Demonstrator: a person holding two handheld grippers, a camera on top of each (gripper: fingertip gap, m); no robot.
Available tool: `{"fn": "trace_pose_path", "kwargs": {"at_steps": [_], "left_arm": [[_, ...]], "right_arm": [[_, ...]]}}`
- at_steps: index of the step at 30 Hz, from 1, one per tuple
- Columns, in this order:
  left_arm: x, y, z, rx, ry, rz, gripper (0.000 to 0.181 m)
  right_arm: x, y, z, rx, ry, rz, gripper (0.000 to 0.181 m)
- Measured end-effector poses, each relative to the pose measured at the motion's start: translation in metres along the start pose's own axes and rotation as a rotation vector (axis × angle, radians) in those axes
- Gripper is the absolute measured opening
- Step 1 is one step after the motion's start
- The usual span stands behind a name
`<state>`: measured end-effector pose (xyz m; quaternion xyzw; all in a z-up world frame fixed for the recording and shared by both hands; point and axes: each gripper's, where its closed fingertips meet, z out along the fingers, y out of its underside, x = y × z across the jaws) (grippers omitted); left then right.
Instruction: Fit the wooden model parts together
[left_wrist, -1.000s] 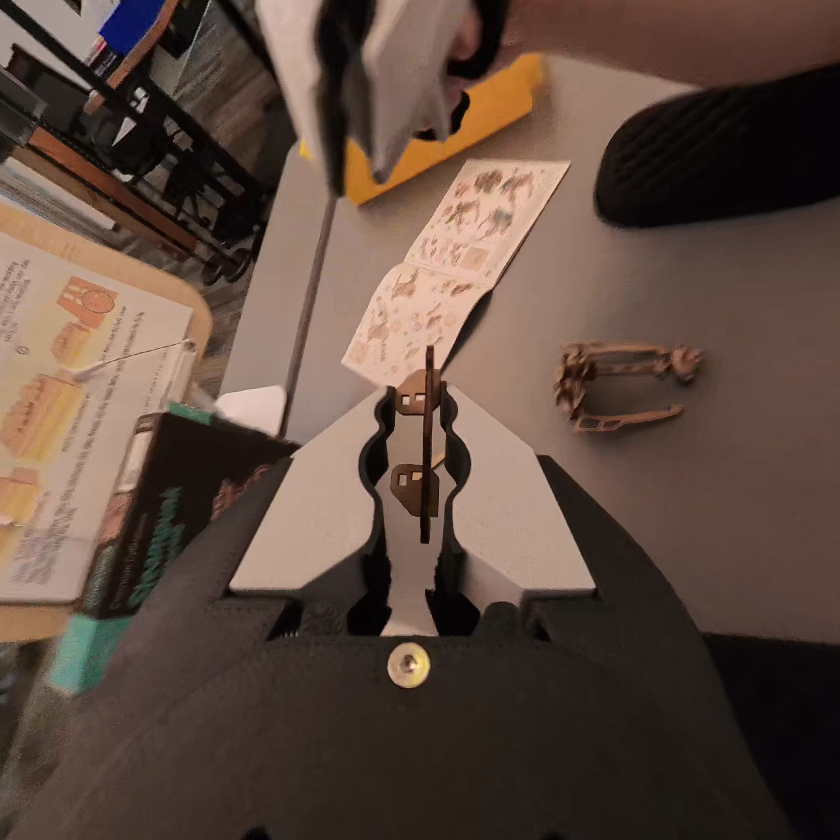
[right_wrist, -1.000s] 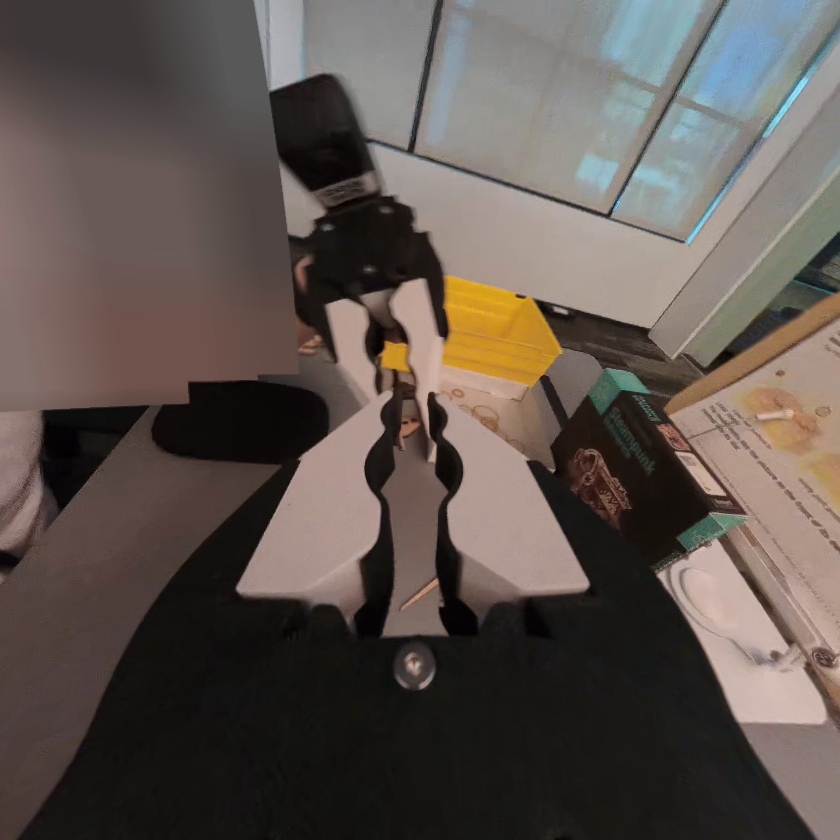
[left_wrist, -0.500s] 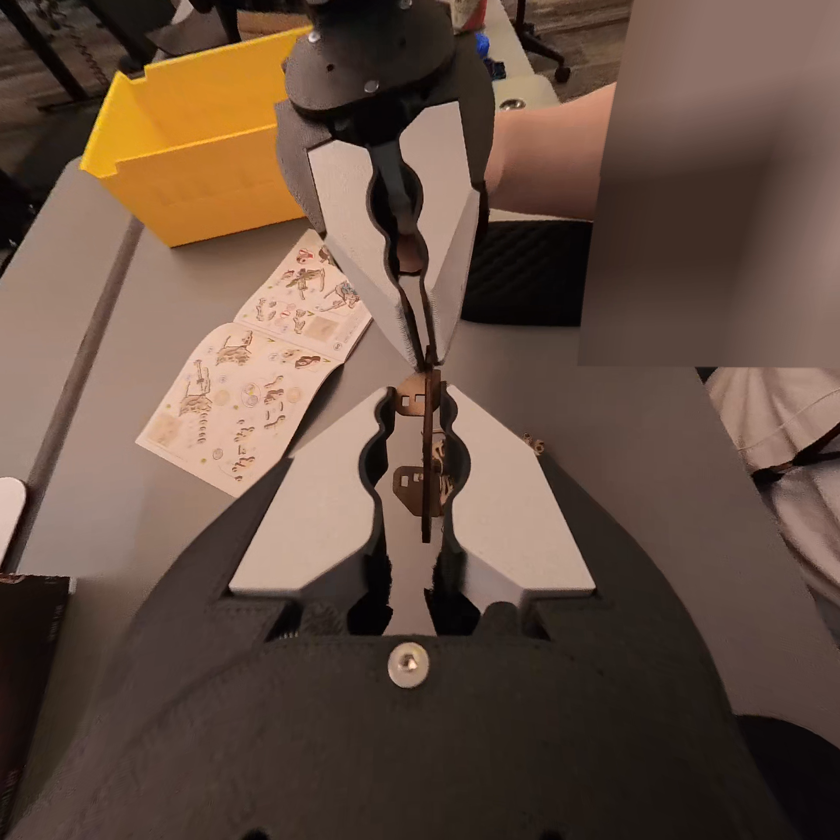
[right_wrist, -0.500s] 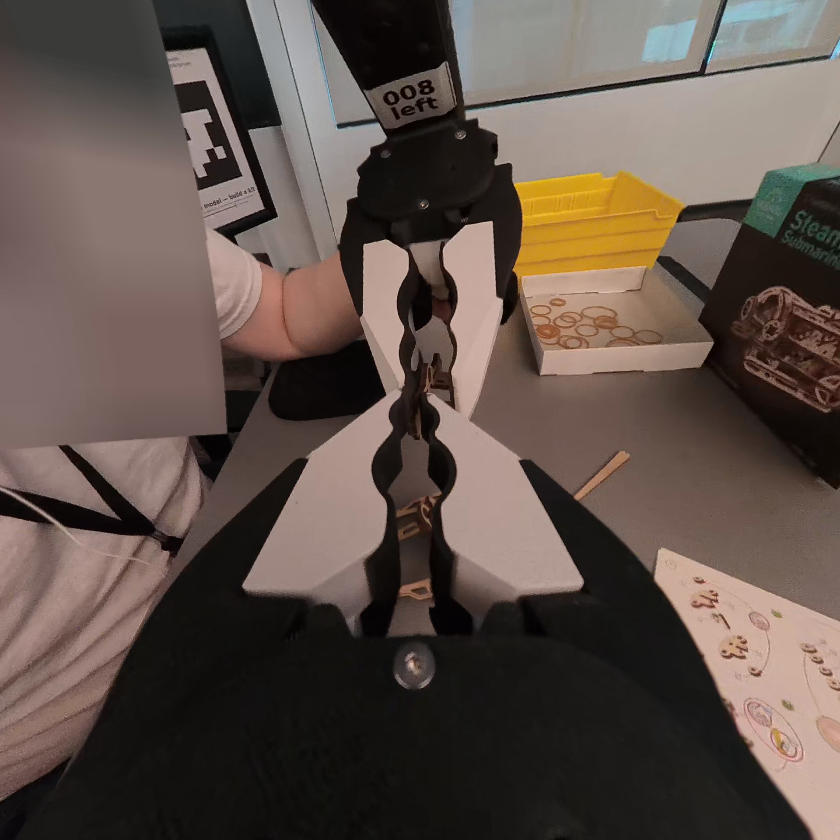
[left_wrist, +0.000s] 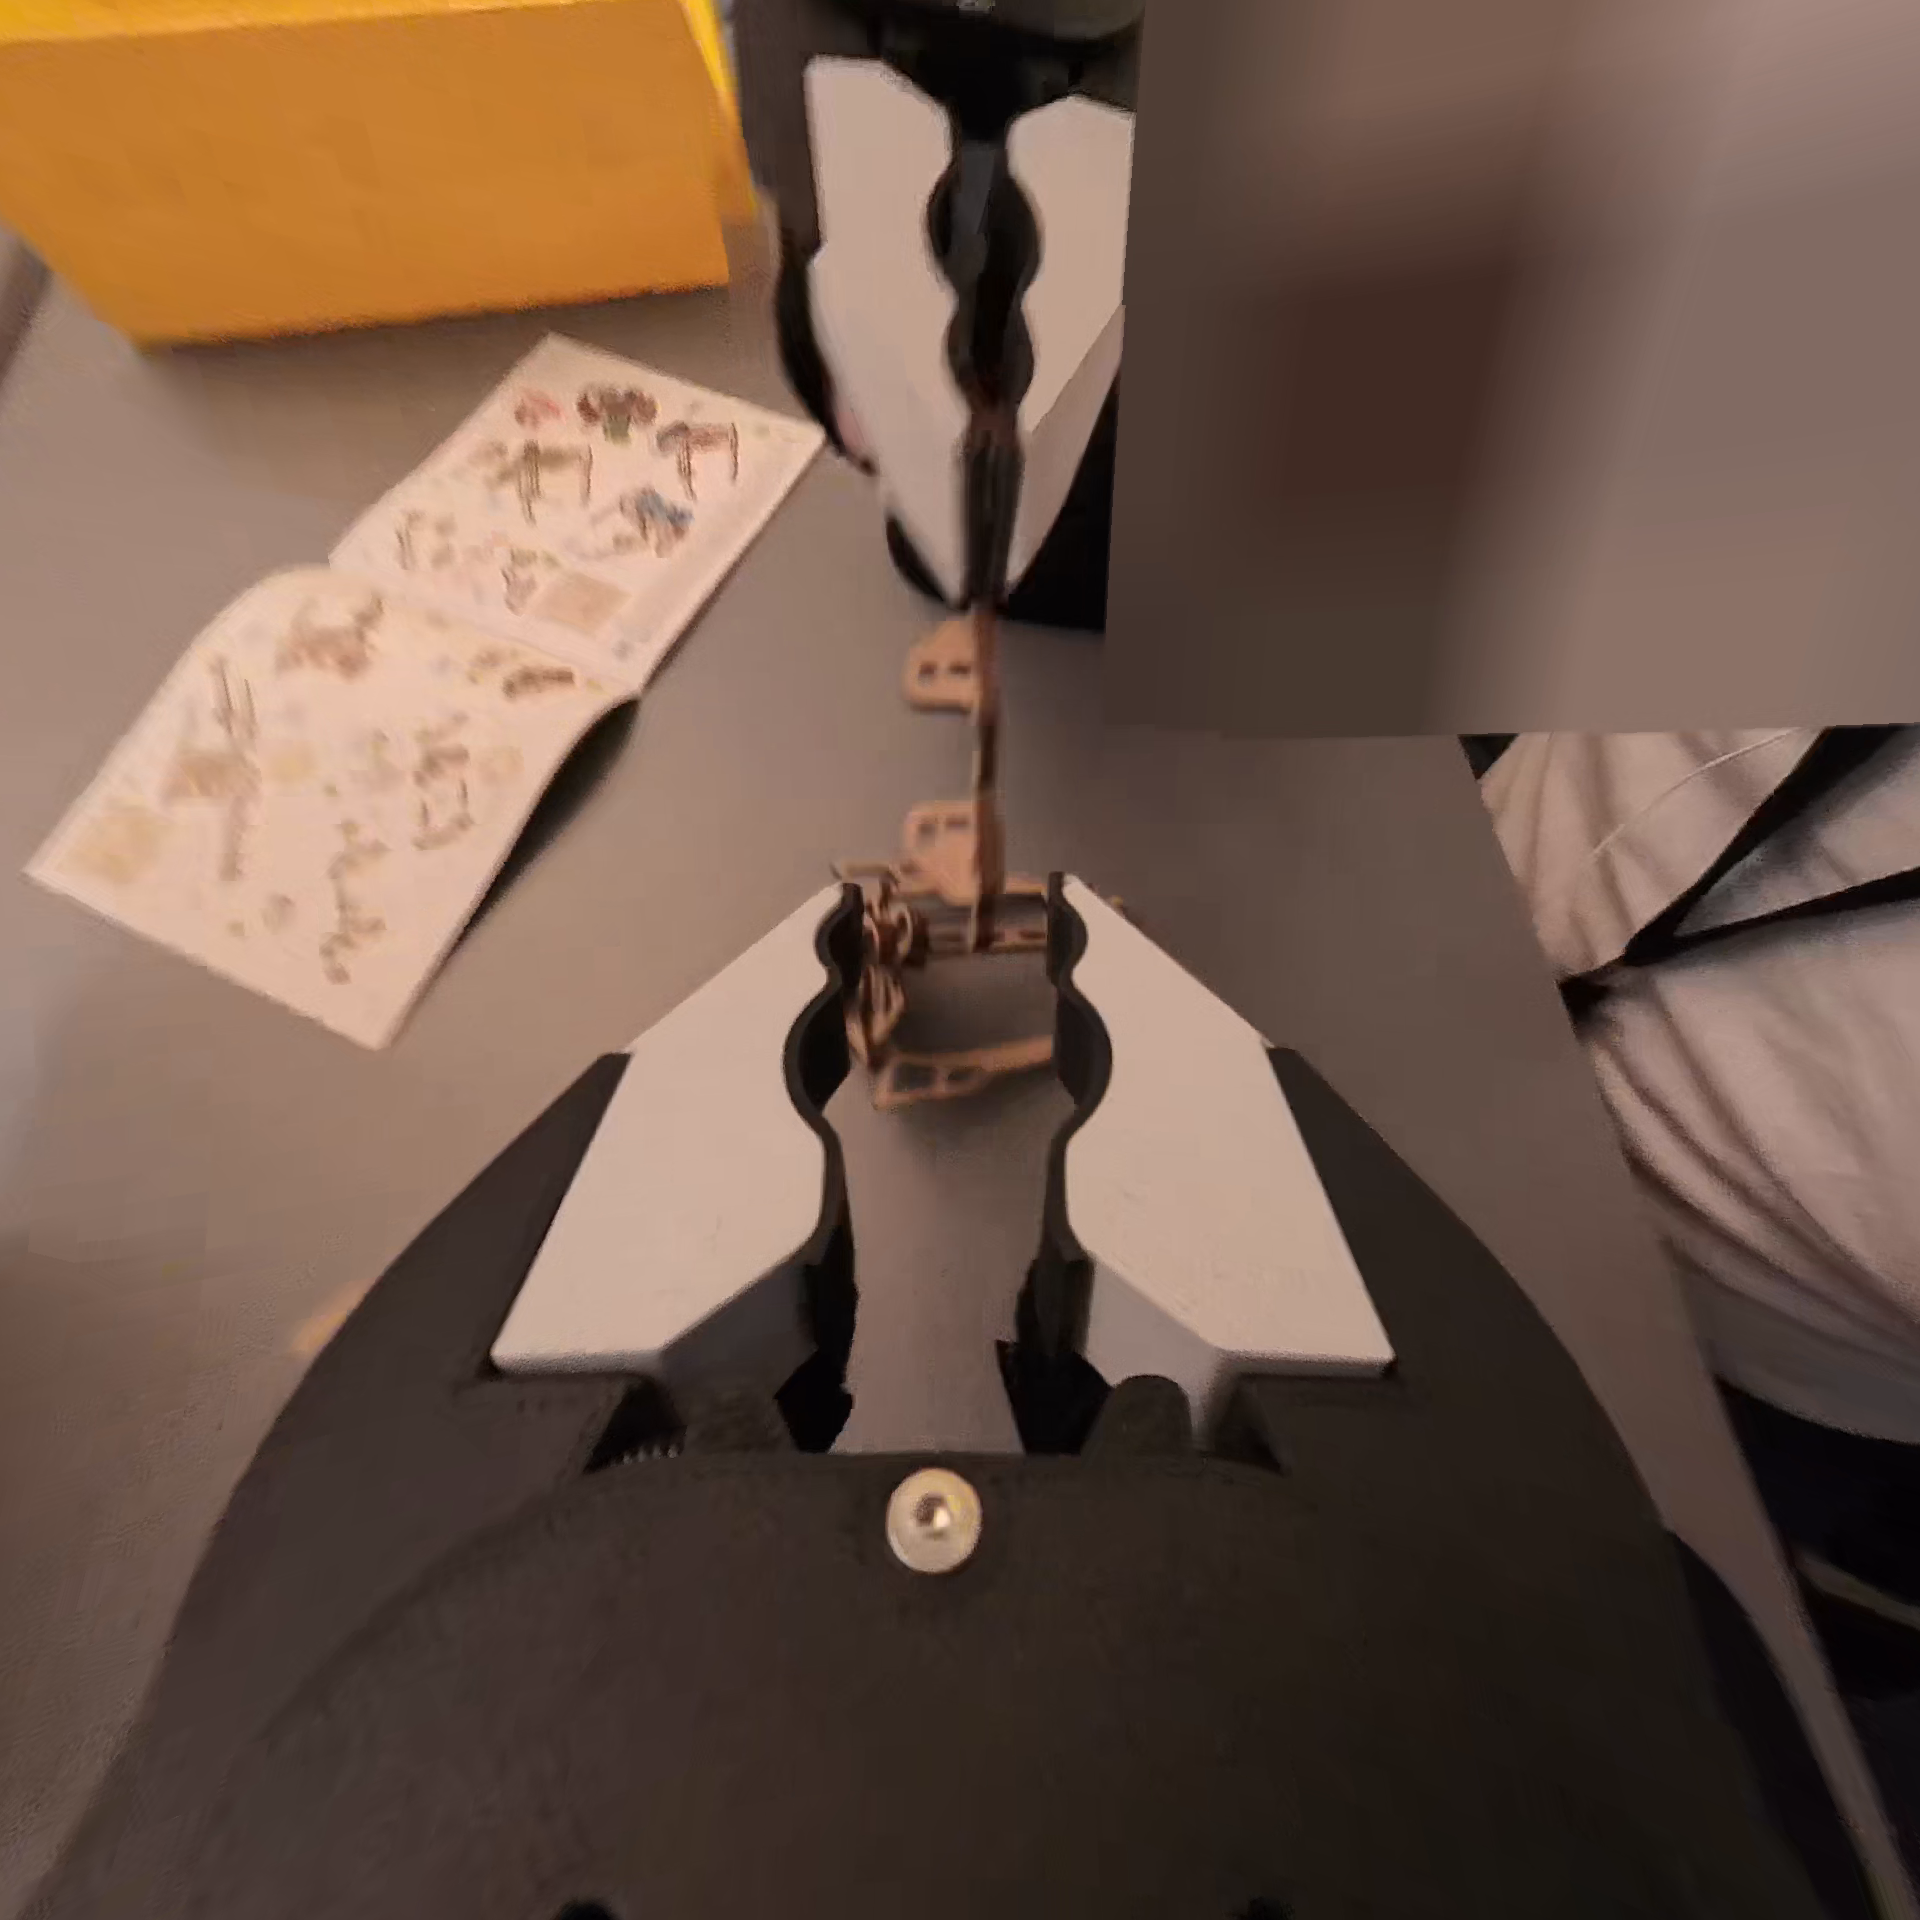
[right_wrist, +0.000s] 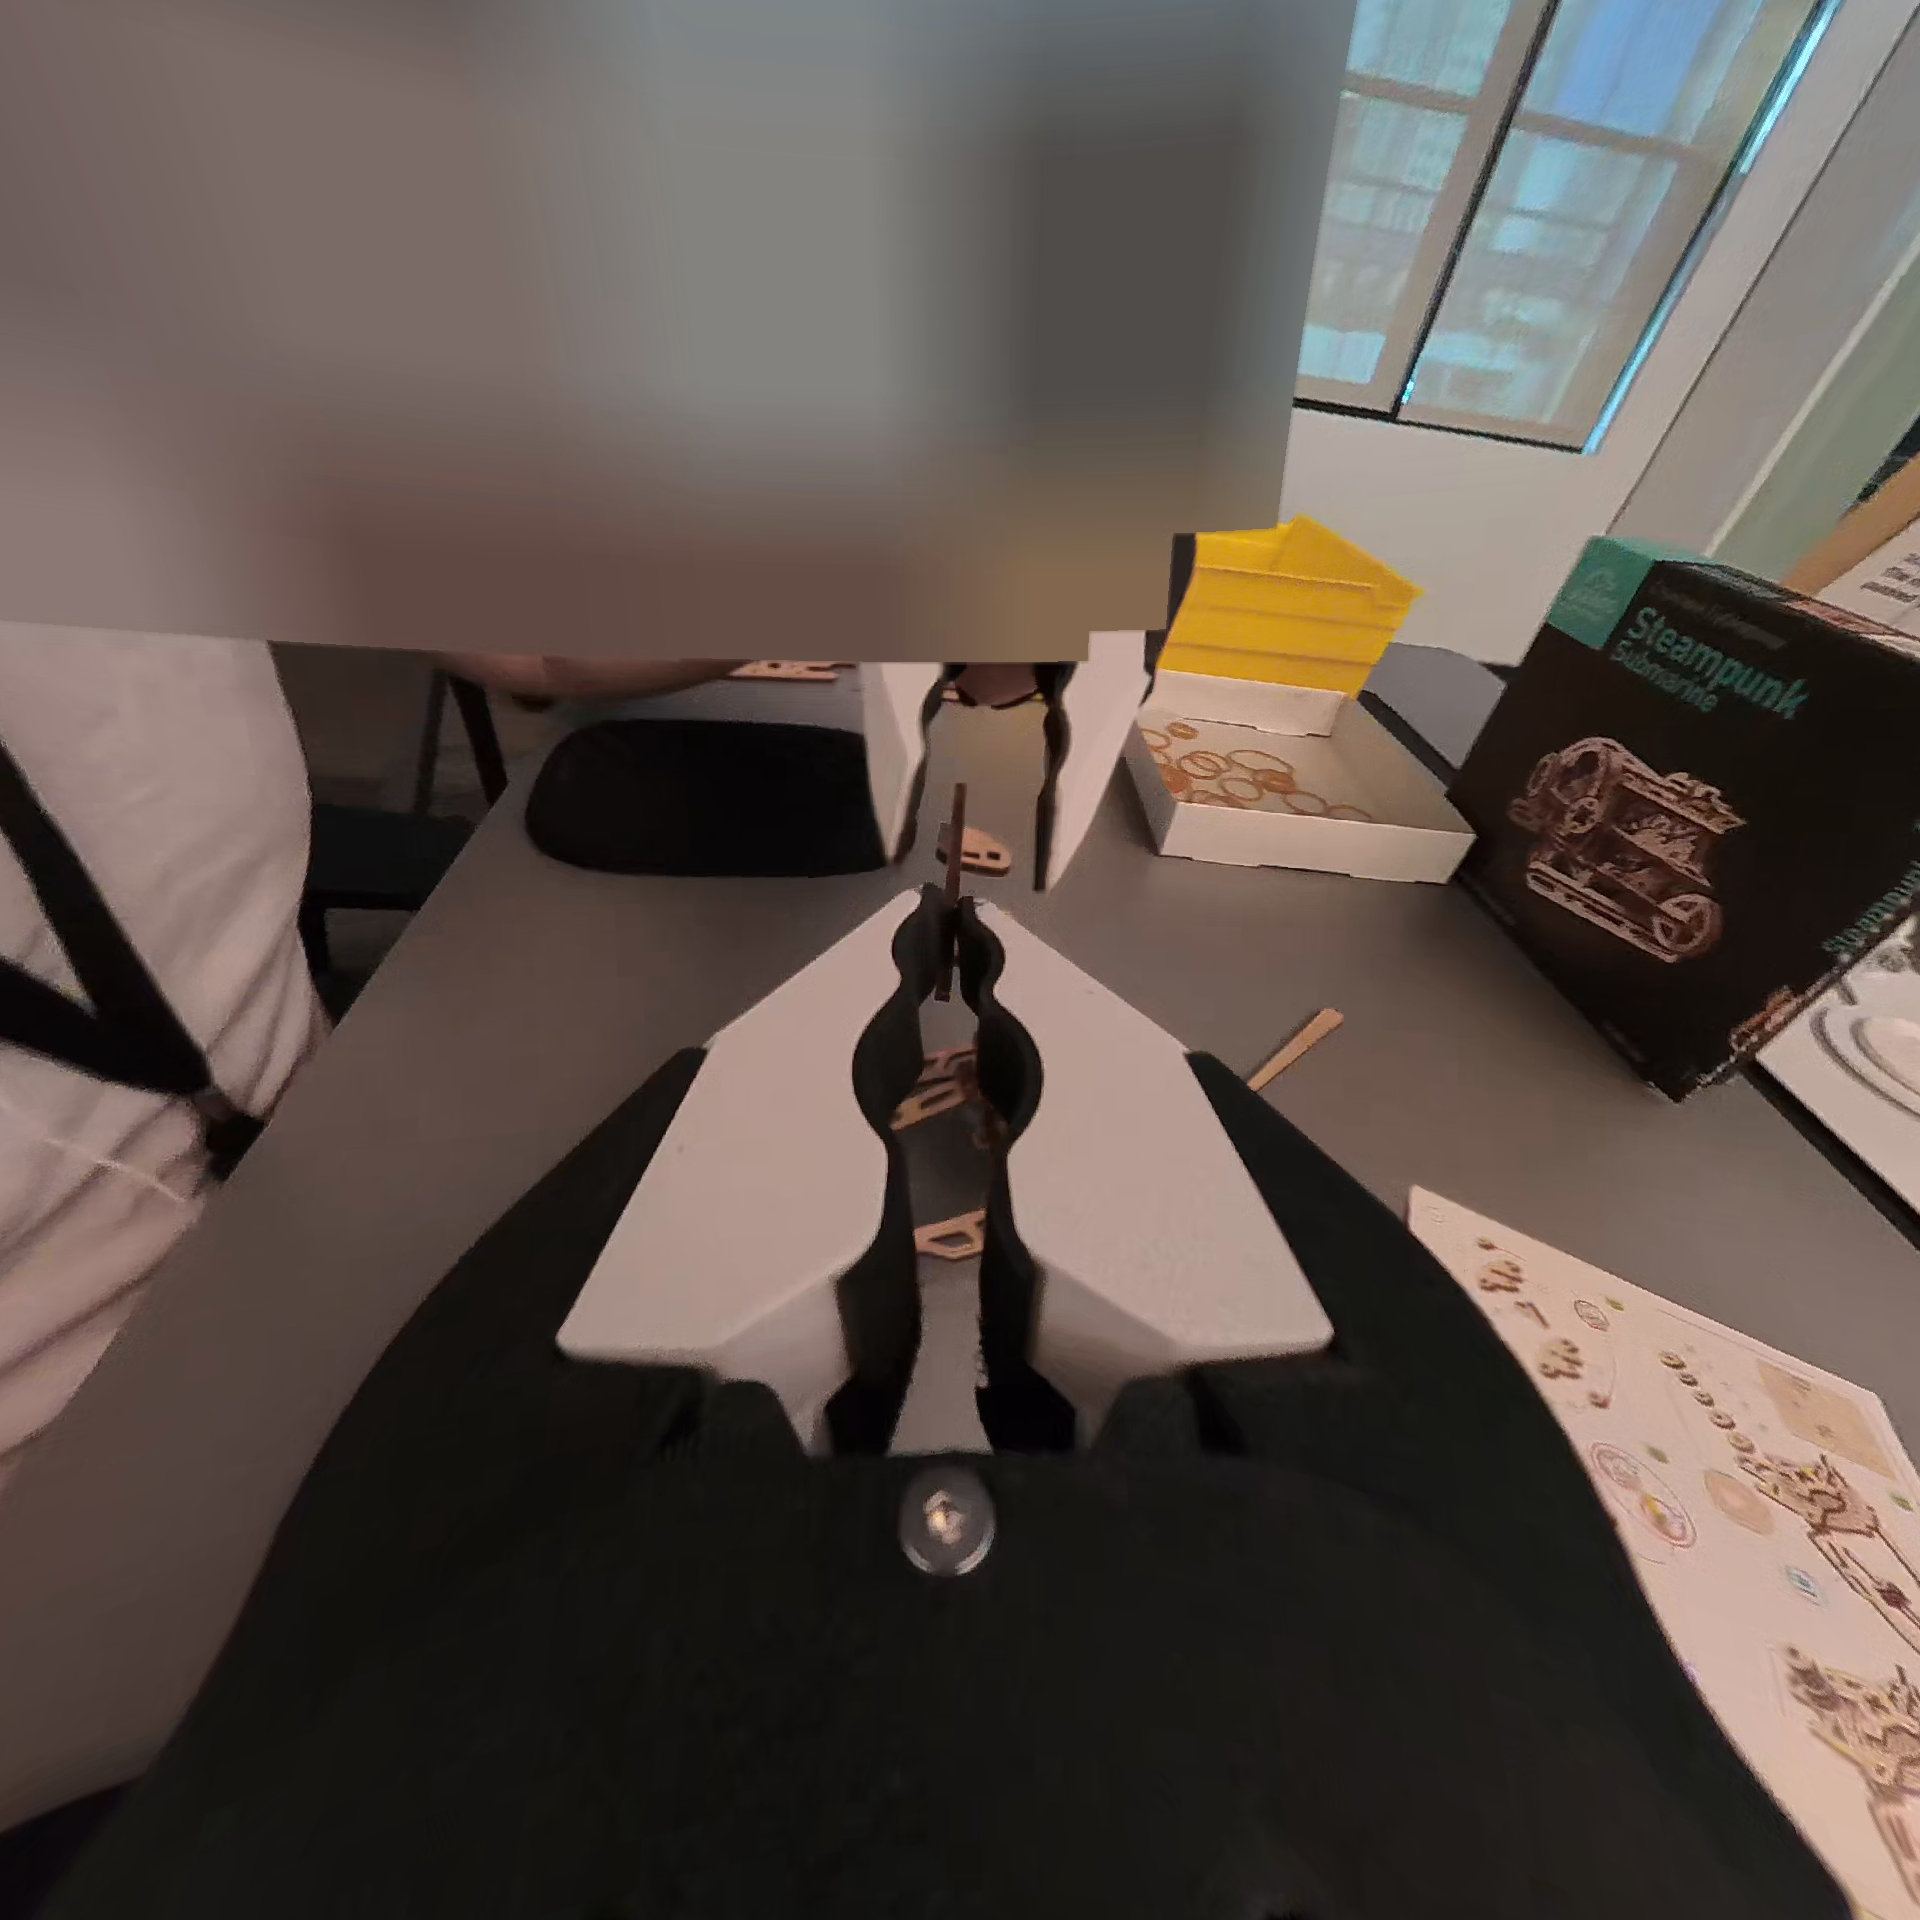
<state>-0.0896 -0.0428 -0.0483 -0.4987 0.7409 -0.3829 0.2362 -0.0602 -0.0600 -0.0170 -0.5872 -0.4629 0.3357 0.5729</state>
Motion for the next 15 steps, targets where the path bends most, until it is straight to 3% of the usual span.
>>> {"fn": "trace_pose_path", "kwargs": {"at_steps": [2, 4, 9, 12, 15], "left_arm": [[-0.002, 0.017, -0.009, 0.025, -0.068, -0.107, 0.03], [-0.002, 0.025, -0.019, 0.153, -0.125, -0.247, 0.021], [0.016, 0.037, -0.019, 0.397, -0.053, -0.533, 0.013], [0.025, 0.037, -0.007, 0.397, -0.026, -0.536, 0.011], [0.021, 0.04, 0.0, 0.328, -0.128, -0.341, 0.015]], "right_arm": [[-0.011, 0.01, -0.002, -0.013, 0.005, -0.097, 0.0], [-0.019, 0.021, -0.002, -0.055, 0.005, -0.203, 0.0], [-0.021, 0.035, 0.0, -0.098, 0.02, -0.395, 0.0], [-0.026, 0.04, 0.005, -0.096, -0.016, -0.43, 0.0], [-0.025, 0.043, 0.008, -0.104, -0.035, -0.486, 0.0]]}}
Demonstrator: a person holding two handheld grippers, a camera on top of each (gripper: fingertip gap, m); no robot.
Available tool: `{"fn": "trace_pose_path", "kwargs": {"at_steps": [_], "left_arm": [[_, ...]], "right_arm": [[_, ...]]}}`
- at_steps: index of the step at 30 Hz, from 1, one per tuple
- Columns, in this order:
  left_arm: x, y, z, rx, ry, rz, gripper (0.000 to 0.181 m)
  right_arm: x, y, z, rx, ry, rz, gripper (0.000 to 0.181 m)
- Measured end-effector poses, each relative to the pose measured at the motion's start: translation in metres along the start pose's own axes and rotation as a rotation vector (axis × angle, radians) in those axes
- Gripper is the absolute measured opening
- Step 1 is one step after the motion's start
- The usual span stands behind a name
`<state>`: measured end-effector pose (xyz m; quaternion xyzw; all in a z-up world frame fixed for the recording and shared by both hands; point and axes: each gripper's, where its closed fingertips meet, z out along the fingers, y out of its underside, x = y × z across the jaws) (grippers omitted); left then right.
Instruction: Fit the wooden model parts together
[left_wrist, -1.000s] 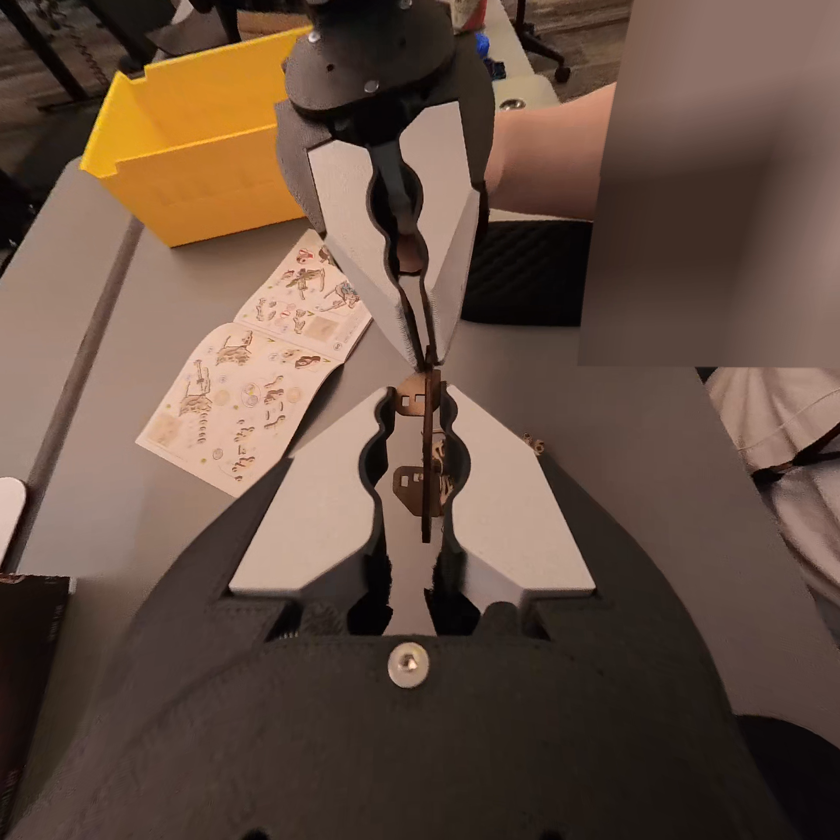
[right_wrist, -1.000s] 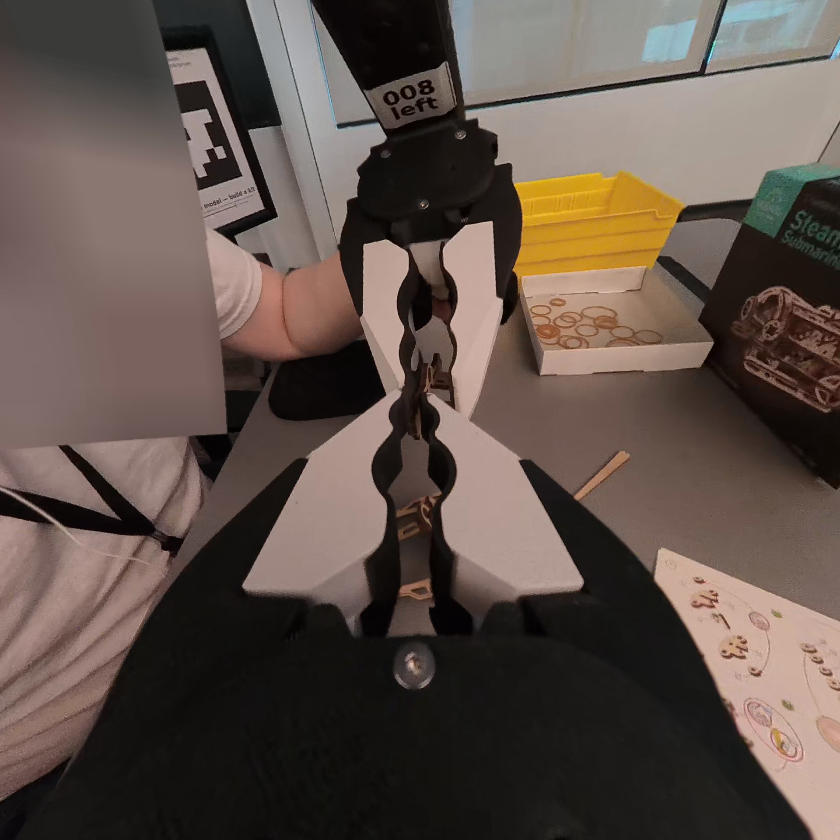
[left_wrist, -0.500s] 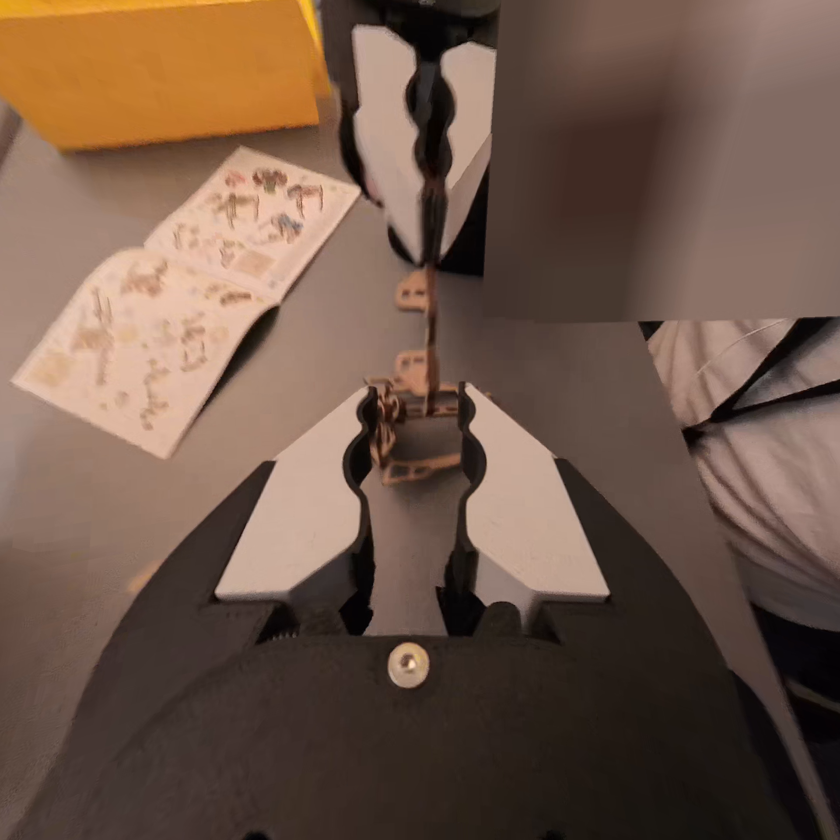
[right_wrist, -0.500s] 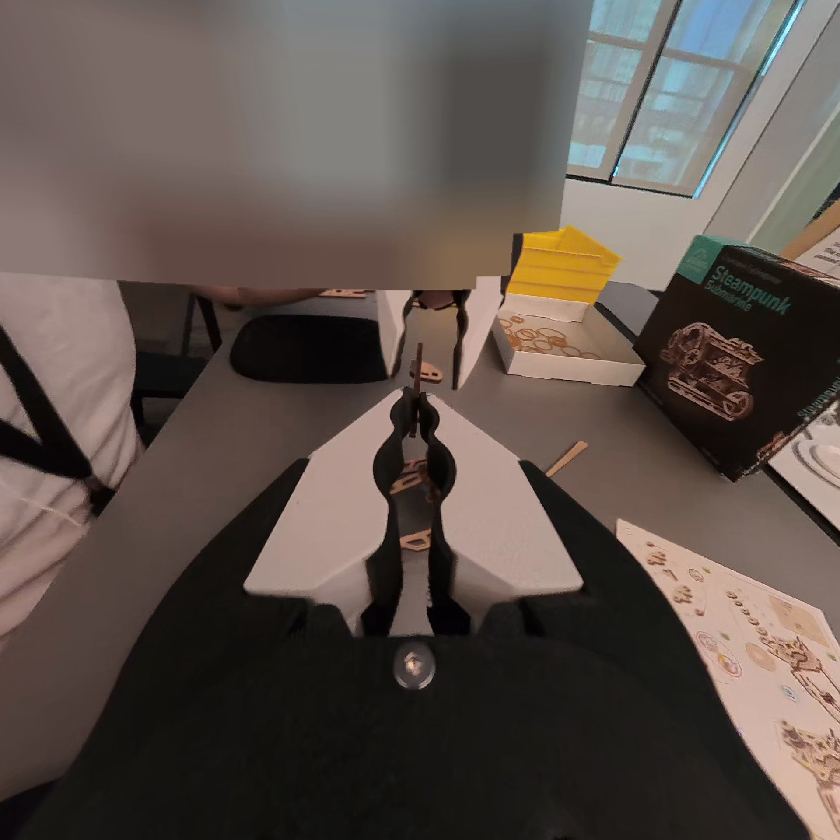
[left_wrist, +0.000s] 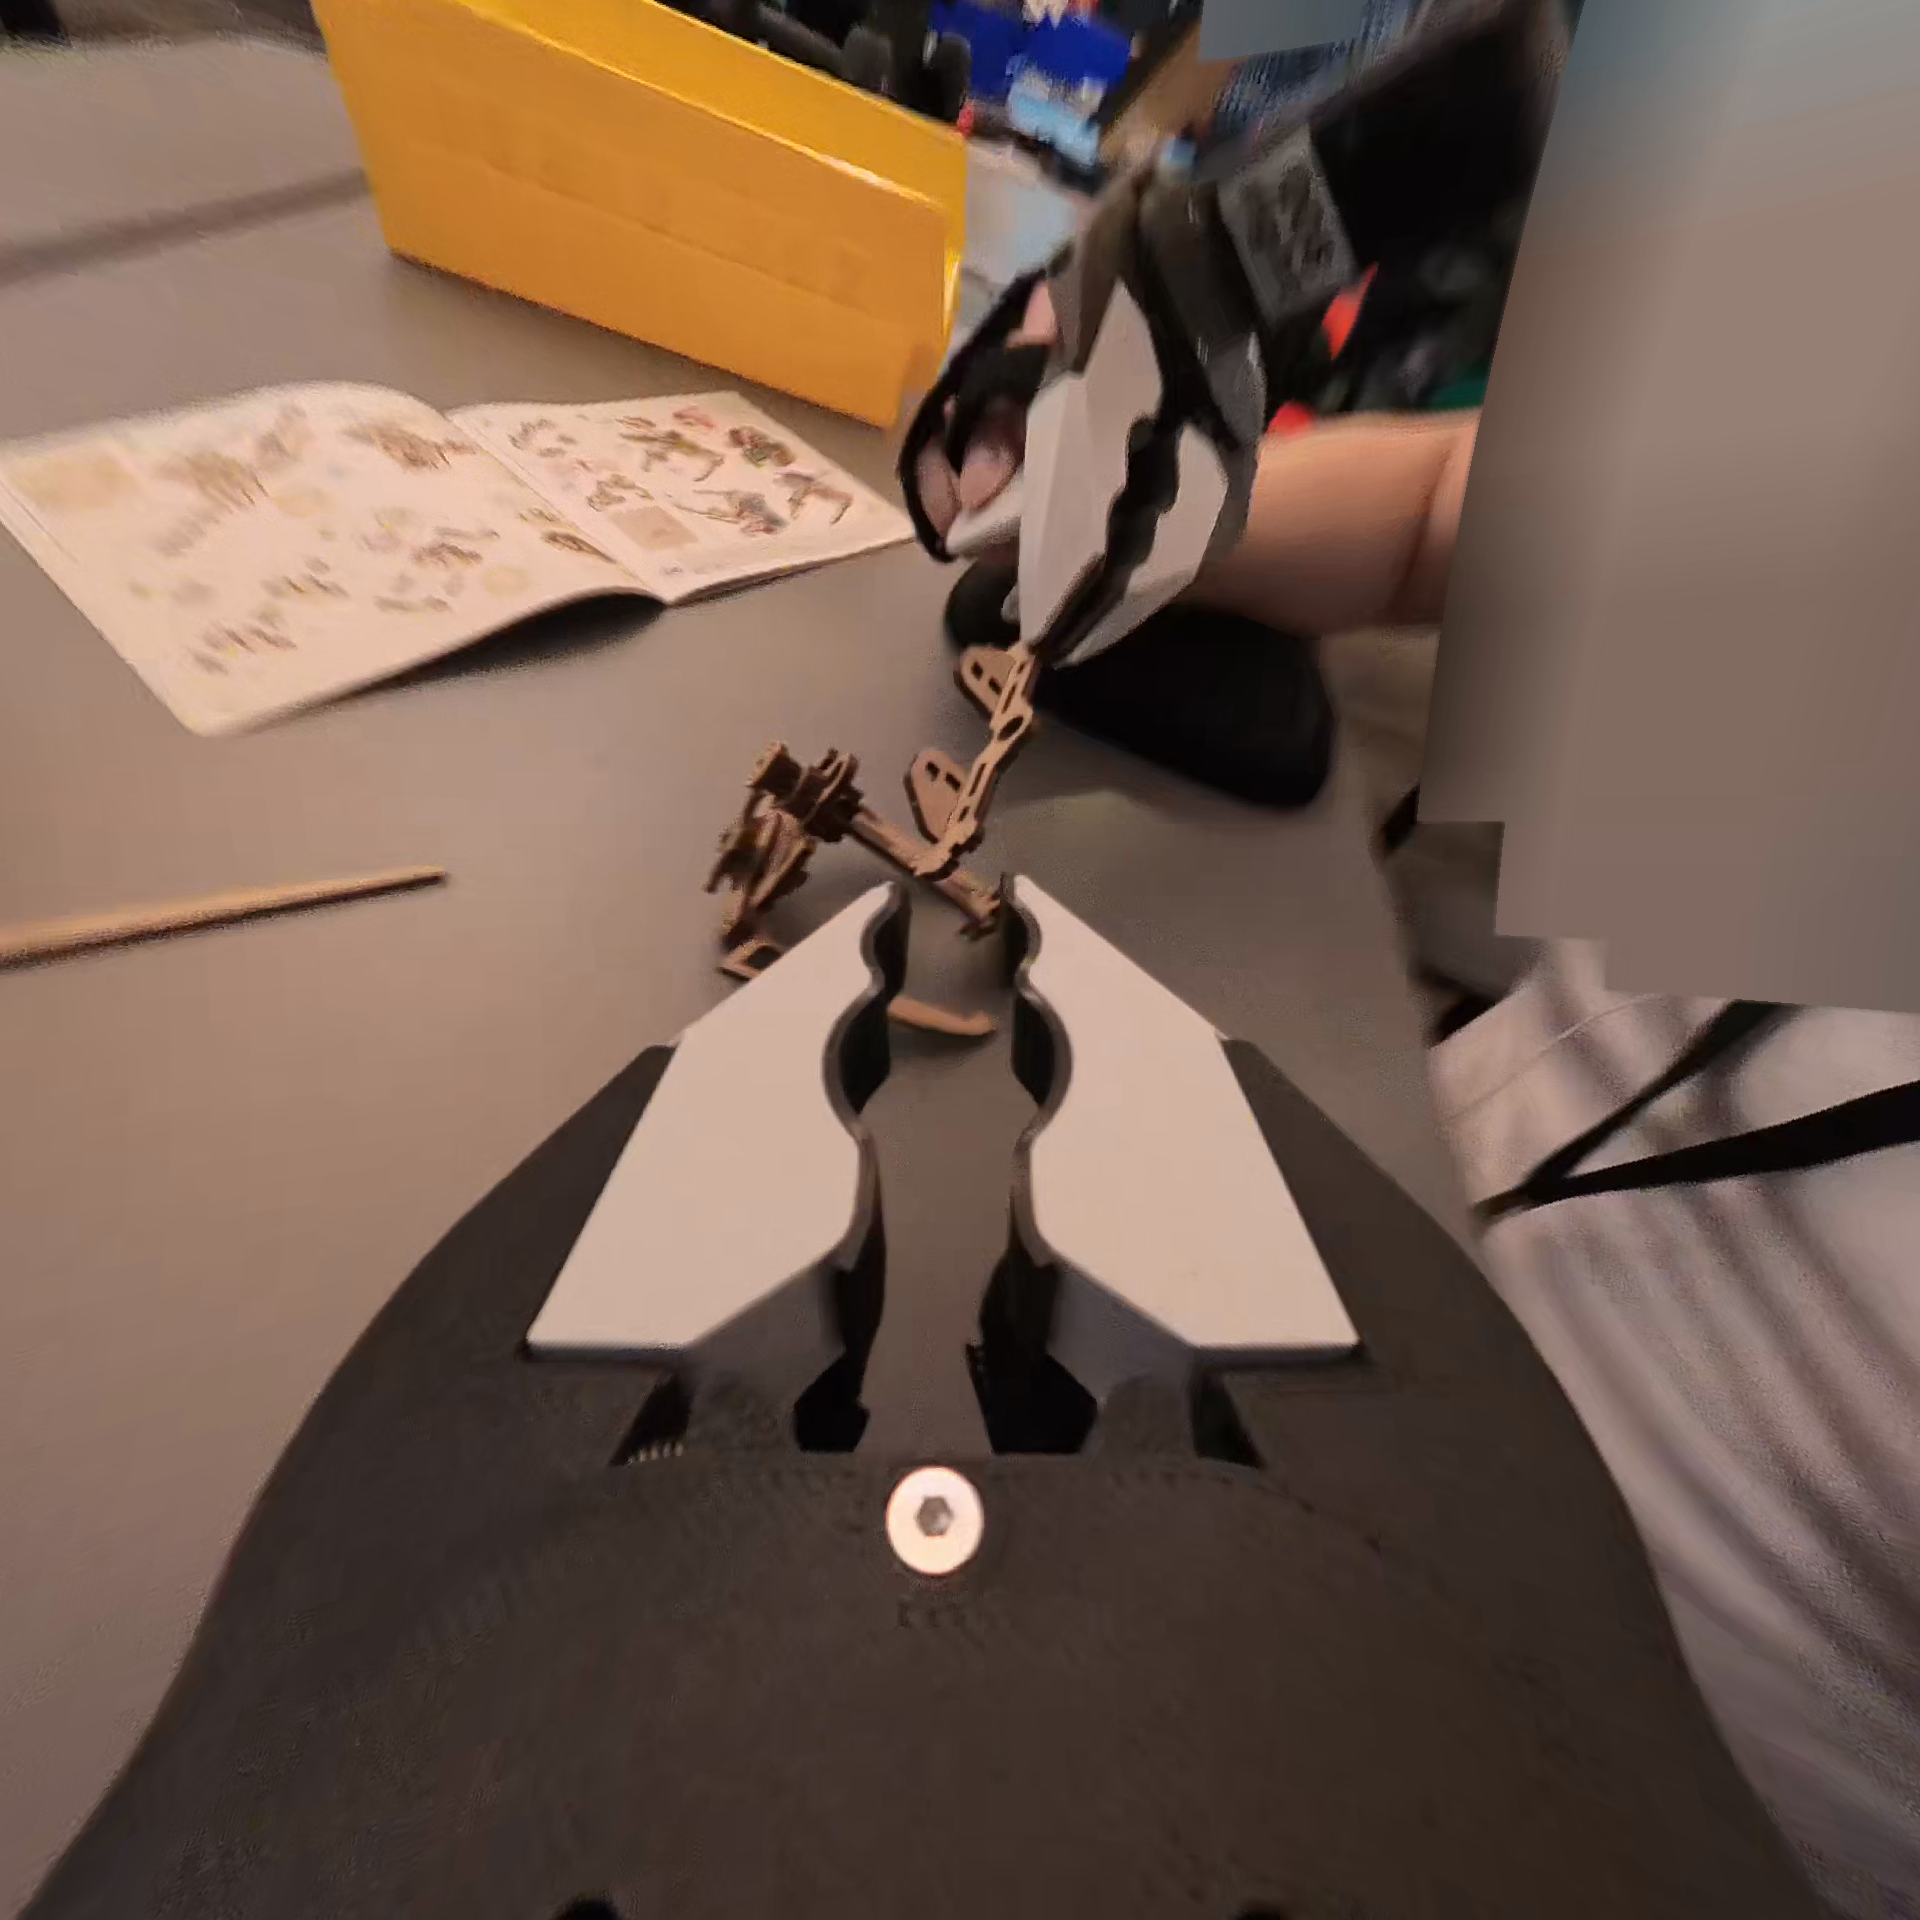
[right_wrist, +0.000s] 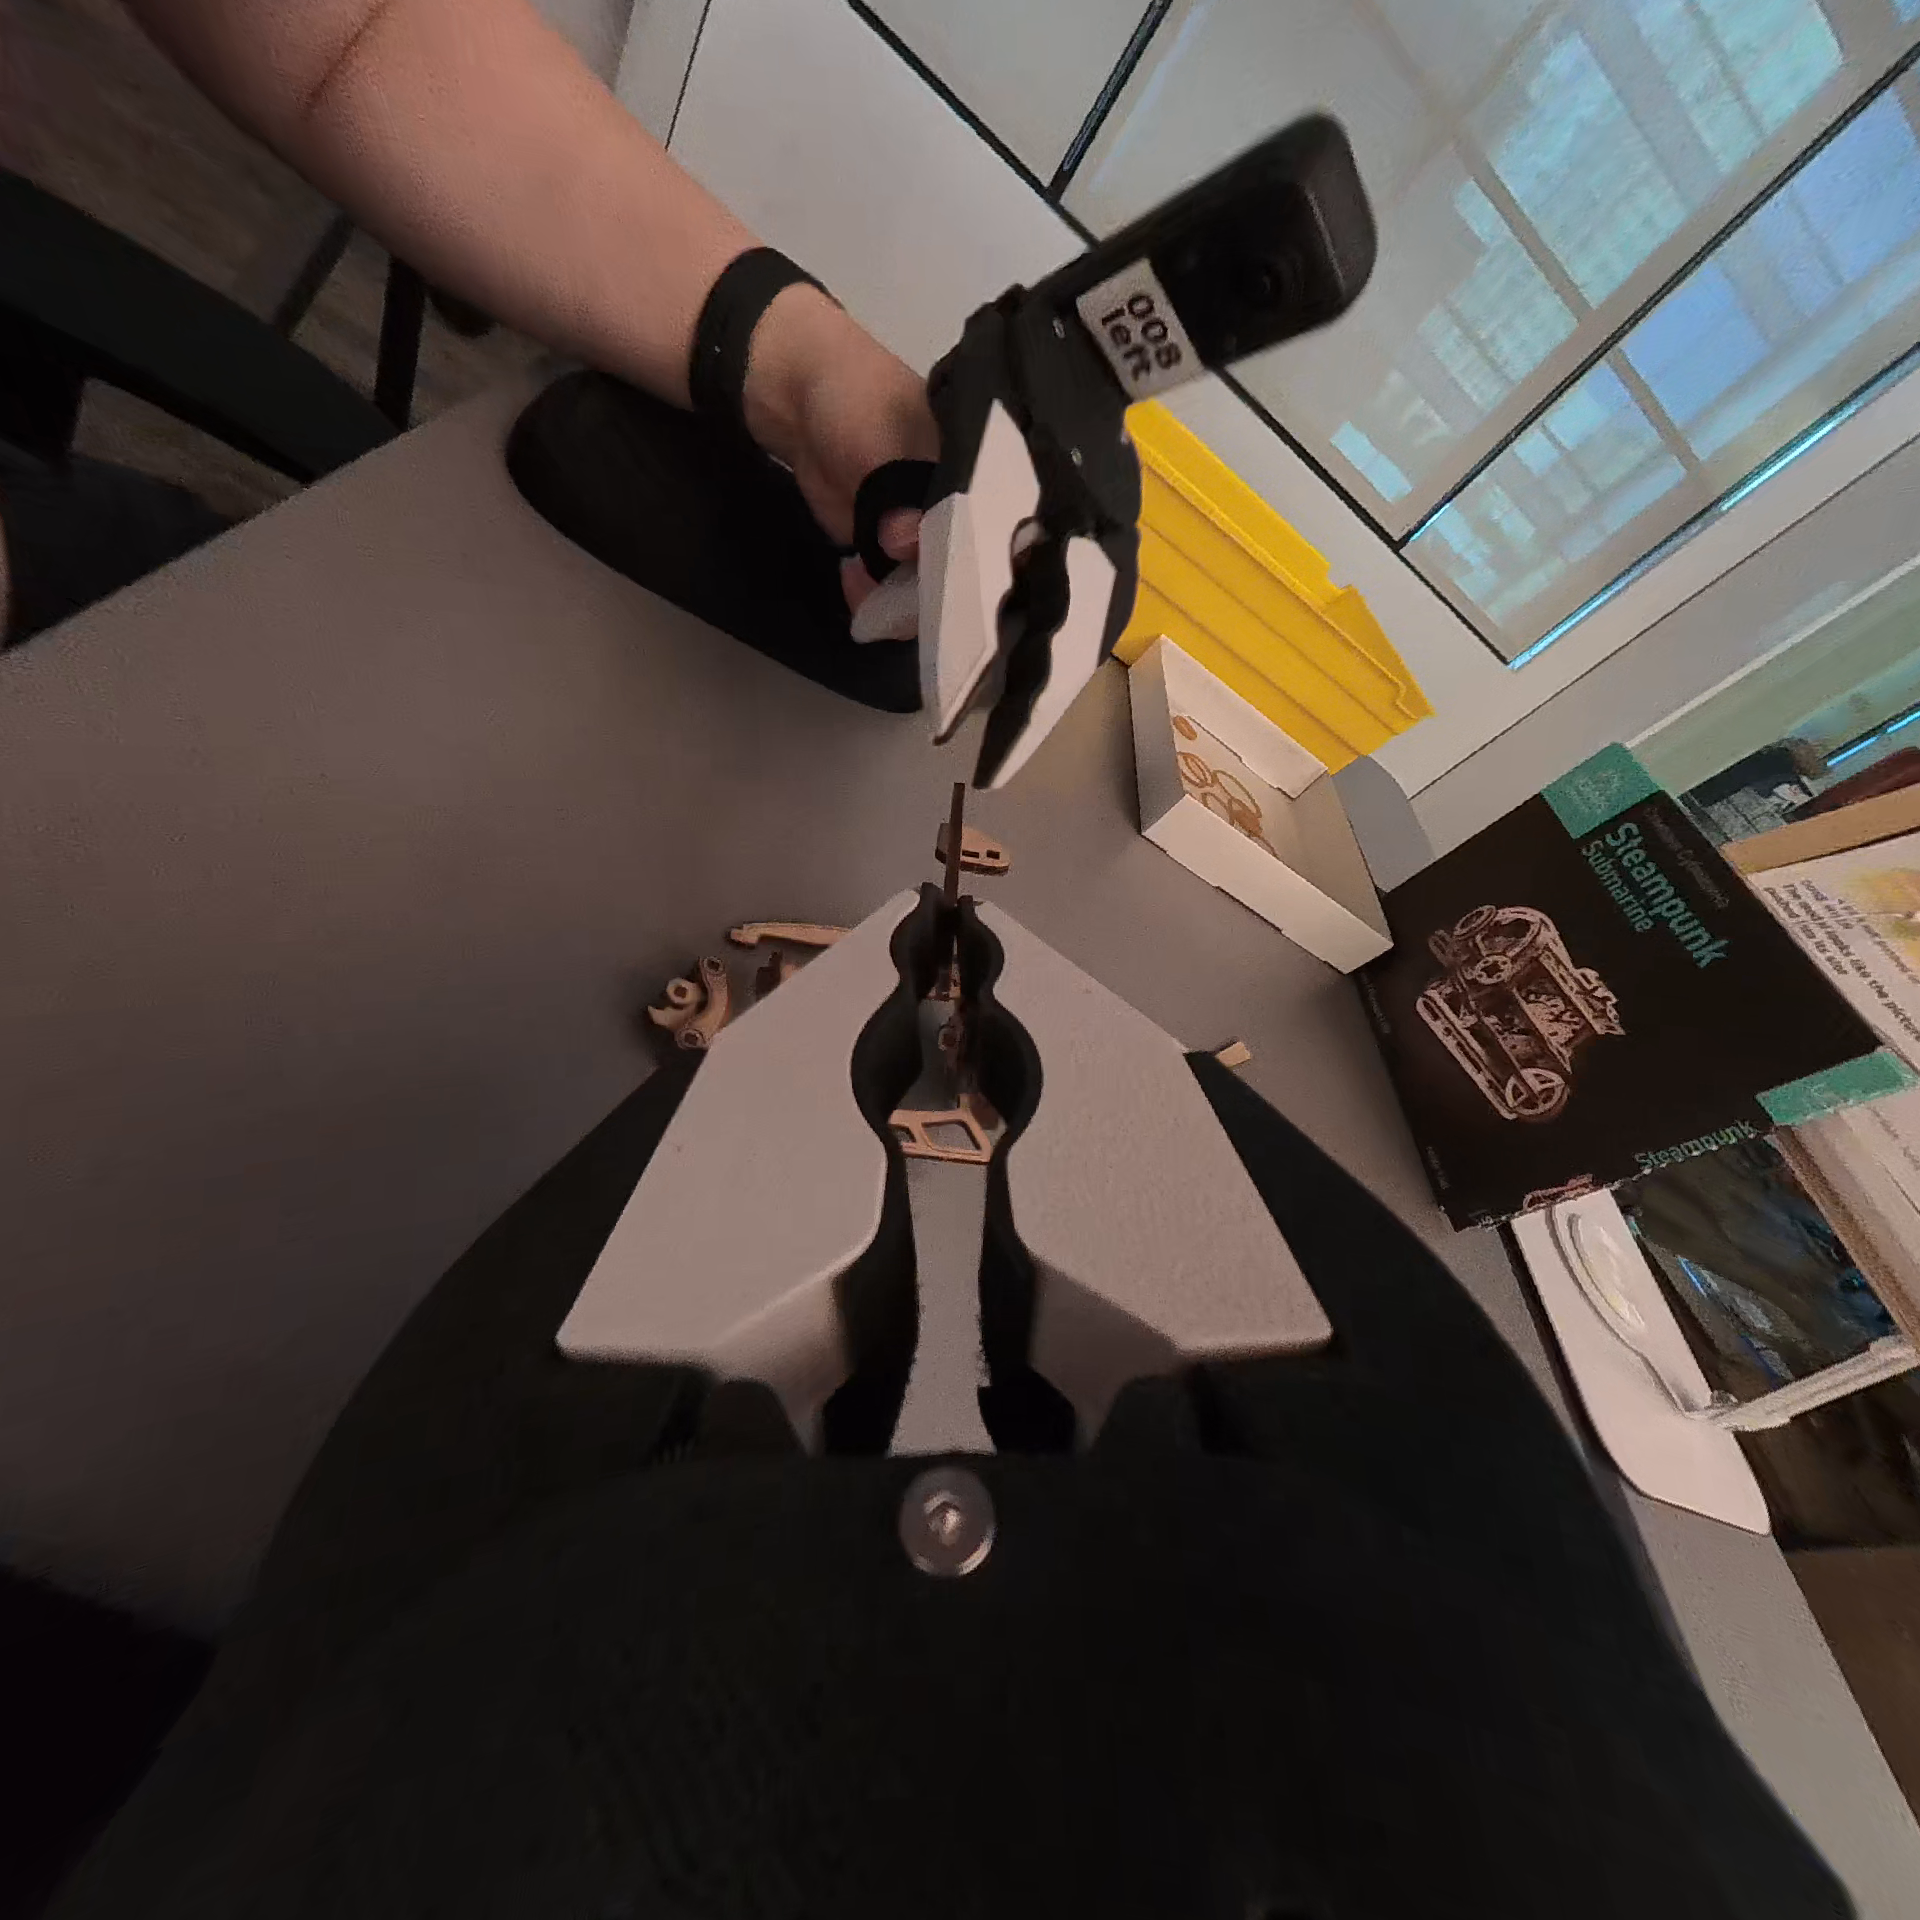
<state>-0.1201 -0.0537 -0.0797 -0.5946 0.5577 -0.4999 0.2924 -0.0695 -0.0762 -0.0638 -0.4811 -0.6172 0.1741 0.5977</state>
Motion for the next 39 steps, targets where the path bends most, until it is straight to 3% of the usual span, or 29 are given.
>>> {"fn": "trace_pose_path", "kwargs": {"at_steps": [4, 10, 16, 21, 24, 28, 35, 39], "left_arm": [[-0.01, 0.007, 0.01, -0.092, -0.153, 0.335, 0.019], [-0.007, 0.008, 0.019, -0.1, -0.216, 0.538, 0.001], [-0.012, 0.01, 0.021, -0.12, -0.267, 0.599, 0.0], [-0.014, 0.016, 0.021, -0.192, -0.338, 0.679, 0.0], [-0.015, 0.018, 0.023, -0.213, -0.348, 0.701, 0.0], [-0.021, 0.017, 0.021, -0.24, -0.373, 0.721, 0.0], [-0.023, 0.023, 0.025, -0.304, -0.342, 0.697, 0.0], [-0.023, 0.021, 0.024, -0.3, -0.356, 0.7, 0.0]], "right_arm": [[0.003, 0.004, 0.002, 0.037, -0.036, 0.085, 0.0], [0.001, 0.009, 0.004, 0.03, -0.052, 0.116, 0.0], [0.002, 0.016, 0.004, 0.031, -0.084, 0.198, 0.001], [0.018, -0.002, -0.014, 0.213, -0.203, 0.534, 0.003], [0.054, 0.033, -0.008, 0.096, -0.108, 0.818, 0.009], [0.052, 0.038, 0.008, 0.086, -0.255, 1.037, 0.02], [0.025, 0.05, 0.02, -0.027, -0.353, 0.973, 0.017], [0.025, 0.053, 0.021, -0.008, -0.357, 1.002, 0.012]]}}
